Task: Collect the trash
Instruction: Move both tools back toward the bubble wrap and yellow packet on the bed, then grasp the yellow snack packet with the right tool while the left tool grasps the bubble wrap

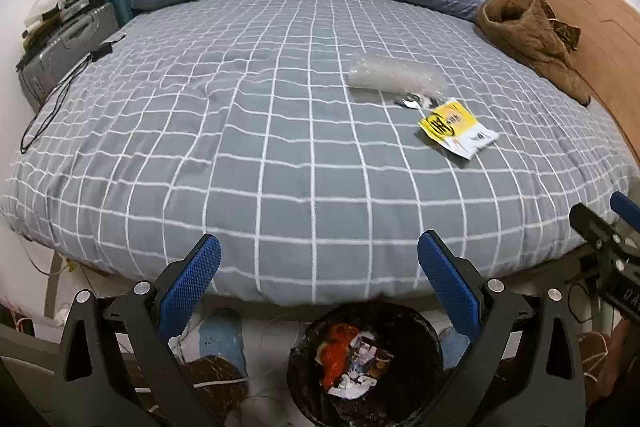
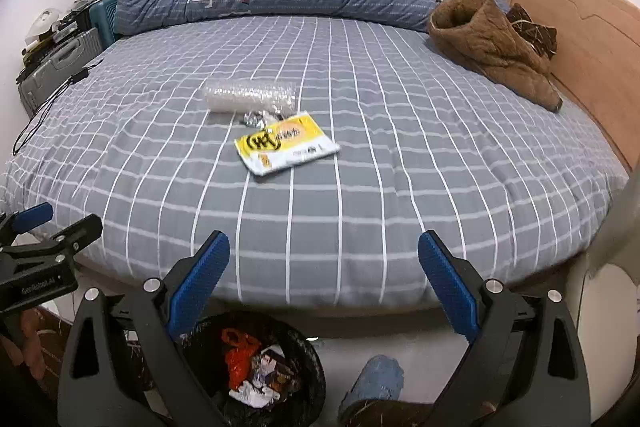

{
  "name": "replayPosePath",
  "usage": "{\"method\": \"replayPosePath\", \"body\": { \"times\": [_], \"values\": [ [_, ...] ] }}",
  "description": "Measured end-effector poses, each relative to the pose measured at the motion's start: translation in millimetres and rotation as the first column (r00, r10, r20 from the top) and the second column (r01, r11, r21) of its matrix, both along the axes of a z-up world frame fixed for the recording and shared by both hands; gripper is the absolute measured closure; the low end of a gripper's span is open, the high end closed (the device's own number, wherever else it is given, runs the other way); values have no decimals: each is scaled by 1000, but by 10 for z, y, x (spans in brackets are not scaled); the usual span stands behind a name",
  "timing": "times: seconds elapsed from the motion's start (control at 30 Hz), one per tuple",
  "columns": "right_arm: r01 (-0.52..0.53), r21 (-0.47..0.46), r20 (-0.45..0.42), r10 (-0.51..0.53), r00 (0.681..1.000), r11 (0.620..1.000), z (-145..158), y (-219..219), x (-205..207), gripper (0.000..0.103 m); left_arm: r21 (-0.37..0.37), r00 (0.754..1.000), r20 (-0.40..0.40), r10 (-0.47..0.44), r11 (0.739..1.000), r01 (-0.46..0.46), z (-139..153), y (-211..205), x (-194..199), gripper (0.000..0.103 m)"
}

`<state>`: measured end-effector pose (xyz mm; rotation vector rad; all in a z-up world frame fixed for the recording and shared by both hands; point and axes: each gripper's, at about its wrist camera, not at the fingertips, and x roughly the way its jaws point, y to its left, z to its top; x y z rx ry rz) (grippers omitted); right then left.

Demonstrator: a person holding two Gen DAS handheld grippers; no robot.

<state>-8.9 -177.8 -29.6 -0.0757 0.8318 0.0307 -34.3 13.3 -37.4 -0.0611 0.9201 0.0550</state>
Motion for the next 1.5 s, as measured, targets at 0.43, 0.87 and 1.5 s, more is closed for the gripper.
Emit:
{"method": "replayPosePath", "body": {
  "times": [0.43,0.87,1.5],
  "values": [
    [-6,14,-54,6,999,1000,-254,310,1093,12,5,999,-3,34,999,-34,-85,310,669,6],
    [60,44,-178,-51,983,997,-801,450,1918,12,13,999,-21,37,999,-37,-261,444,1068,6],
    [85,46,-251,-70,966,995,-994,234,1931,59,-8,999,-39,28,1000,-29,-334,375,1138,6]
  ]
}}
